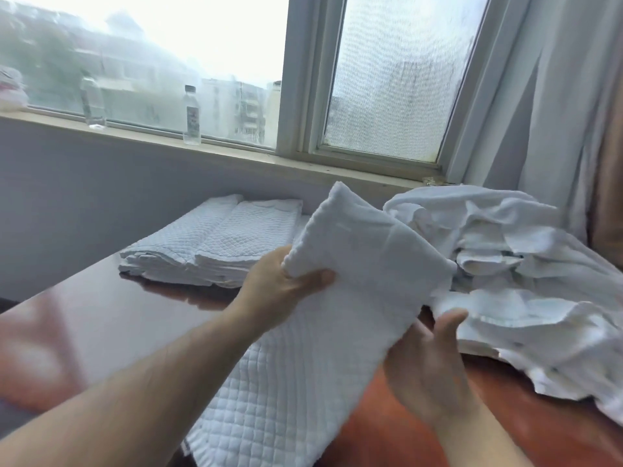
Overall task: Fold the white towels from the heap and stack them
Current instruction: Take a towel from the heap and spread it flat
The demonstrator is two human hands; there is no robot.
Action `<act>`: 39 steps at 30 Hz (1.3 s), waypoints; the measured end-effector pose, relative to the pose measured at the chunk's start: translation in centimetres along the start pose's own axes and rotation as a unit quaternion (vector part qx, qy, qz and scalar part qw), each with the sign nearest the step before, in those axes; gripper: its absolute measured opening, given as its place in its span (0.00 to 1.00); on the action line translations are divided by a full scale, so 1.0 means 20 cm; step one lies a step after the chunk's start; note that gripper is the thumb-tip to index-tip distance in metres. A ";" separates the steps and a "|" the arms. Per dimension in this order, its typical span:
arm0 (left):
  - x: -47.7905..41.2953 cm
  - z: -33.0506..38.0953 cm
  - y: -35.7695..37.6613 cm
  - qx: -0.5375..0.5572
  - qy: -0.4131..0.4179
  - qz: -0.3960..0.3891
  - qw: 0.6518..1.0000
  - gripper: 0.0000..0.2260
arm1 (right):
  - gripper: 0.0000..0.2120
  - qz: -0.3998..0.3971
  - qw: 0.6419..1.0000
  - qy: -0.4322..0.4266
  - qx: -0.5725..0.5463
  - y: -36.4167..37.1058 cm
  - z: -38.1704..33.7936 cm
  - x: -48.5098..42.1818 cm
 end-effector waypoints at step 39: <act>-1.00 -0.54 -0.12 -0.016 -0.251 0.081 0.965 0.11 | 0.13 0.254 0.931 0.137 0.224 -0.72 0.00 -1.48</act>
Point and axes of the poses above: each hand's wrist, its own x-axis away from the middle knuckle, its own y-axis out of the palm, z = x × y, the point moved 4 cm from there along -x, towards the middle knuckle, and after that the axes turned 12 degrees about x, right-handed, at the moved point
